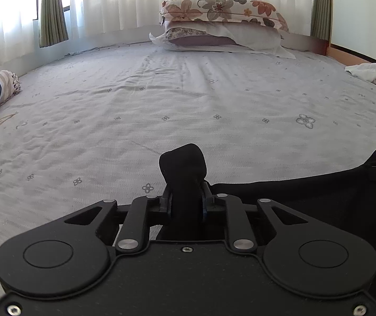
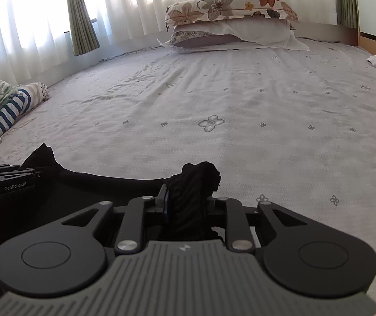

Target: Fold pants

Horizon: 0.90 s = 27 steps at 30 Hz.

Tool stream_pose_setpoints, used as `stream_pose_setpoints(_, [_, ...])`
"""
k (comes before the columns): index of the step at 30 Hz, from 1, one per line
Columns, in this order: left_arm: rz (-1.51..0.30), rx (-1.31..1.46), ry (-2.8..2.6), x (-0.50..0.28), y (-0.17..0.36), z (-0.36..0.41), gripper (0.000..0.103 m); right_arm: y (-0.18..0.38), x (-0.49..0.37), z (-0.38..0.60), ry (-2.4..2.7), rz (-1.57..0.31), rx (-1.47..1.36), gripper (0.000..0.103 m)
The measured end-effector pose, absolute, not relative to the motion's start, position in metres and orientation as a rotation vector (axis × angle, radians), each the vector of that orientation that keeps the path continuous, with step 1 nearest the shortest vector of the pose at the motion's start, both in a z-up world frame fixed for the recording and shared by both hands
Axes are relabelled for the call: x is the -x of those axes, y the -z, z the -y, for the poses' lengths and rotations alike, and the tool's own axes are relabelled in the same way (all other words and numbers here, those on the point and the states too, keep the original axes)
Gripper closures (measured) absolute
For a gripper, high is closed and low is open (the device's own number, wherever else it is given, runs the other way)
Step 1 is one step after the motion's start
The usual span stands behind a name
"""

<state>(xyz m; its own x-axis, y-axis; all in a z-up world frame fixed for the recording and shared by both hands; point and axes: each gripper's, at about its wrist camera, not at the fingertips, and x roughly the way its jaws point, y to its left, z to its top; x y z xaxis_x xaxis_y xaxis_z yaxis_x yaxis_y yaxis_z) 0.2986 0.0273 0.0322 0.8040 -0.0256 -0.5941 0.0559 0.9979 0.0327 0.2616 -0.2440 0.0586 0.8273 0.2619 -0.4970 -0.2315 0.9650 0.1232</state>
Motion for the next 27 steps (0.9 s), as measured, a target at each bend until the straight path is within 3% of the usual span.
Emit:
stream_pose_setpoints(10, [-0.658, -0.04, 0.011, -0.304, -0.025, -0.028, 0.073, -0.041, -0.264, 0.241, -0.224, -0.561, -0.045, 0.063])
stream_pose_setpoints(13, [-0.68, -0.021, -0.002, -0.301, -0.034, -0.031, 0.068, -0.046, -0.259, 0.243, -0.196, -0.556, -0.062, 0.037])
stream_pose_setpoints(22, [-0.642, -0.098, 0.001, -0.242, -0.08, -0.02, 0.056, -0.089, -0.206, 0.249, -0.199, -0.464, -0.069, 0.026])
stream_pose_setpoints(27, [-0.614, -0.091, 0.036, -0.19, -0.101, -0.01, 0.039, -0.113, -0.155, 0.241, -0.208, -0.376, -0.029, 0.019])
